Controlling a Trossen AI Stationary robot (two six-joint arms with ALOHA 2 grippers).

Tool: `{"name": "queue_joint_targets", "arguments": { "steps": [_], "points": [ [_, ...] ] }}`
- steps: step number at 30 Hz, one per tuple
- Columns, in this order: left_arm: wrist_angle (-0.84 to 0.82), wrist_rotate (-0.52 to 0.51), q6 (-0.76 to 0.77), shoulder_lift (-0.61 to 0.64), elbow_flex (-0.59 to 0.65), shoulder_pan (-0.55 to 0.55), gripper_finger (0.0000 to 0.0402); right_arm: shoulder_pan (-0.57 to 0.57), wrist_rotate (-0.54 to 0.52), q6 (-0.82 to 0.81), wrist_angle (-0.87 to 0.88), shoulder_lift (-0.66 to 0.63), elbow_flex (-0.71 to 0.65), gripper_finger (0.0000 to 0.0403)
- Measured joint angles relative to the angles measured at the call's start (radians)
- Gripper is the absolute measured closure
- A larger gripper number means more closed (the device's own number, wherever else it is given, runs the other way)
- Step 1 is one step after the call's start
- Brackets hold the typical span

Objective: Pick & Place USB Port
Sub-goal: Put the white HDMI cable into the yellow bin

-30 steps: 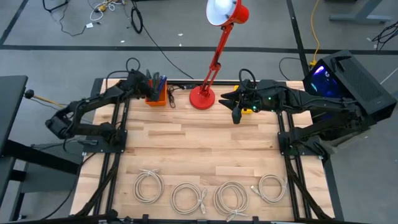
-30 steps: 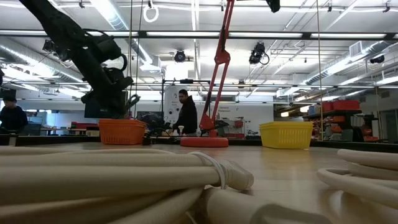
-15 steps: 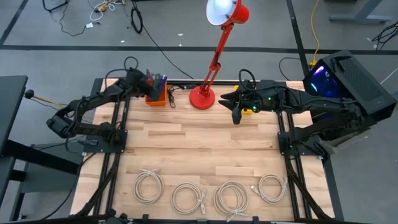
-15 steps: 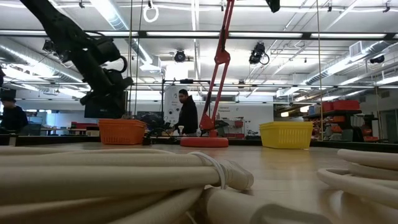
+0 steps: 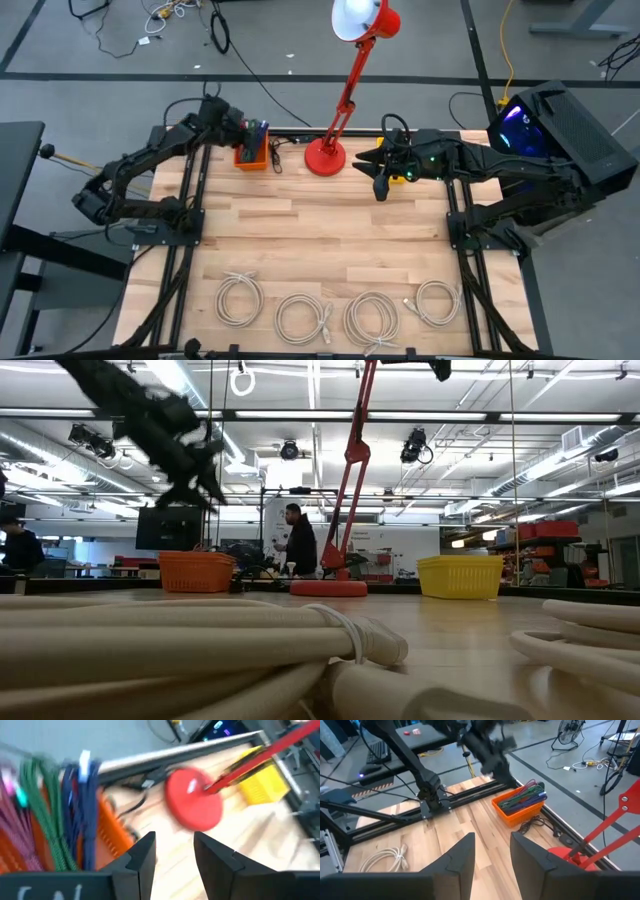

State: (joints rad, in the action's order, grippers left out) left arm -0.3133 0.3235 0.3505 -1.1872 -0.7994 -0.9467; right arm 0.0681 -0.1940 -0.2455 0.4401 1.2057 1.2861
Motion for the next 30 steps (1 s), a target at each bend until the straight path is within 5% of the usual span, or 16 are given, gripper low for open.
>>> {"name": "queue_joint_targets", "arguments": {
  "steps": [7, 10, 14, 17, 22, 30],
  "points": [
    [-0.607, -0.141, -0.148, 0.051, -0.273, 0.193, 0.0293, 0.0, 0.0, 0.014, 0.078, 0.0, 0.0, 0.0279],
    [-0.901, -0.1, -0.097, 0.063, -0.345, 0.317, 0.0298, 0.0, 0.0, 0.03, 0.103, 0.0, 0.0, 0.0279],
    [-1.086, -0.012, 0.092, 0.089, -0.358, 0.567, 0.0297, 0.0, 0.0, 0.078, 0.097, 0.0, 0.0, 0.0279],
    [-1.08, -0.028, 0.247, 0.099, -0.352, 0.795, 0.0297, 0.0, 0.0, 0.105, 0.092, 0.0, 0.0, 0.028],
    [-0.959, -0.195, 0.386, 0.067, -0.351, 1.142, 0.0297, 0.0, 0.001, 0.122, 0.092, 0.0, 0.0, 0.0279],
    [-0.791, -0.221, 0.503, -0.091, -0.28, 1.416, 0.0295, 0.0, 0.001, 0.128, 0.091, 0.0, 0.0, 0.0279]
  ]
}}
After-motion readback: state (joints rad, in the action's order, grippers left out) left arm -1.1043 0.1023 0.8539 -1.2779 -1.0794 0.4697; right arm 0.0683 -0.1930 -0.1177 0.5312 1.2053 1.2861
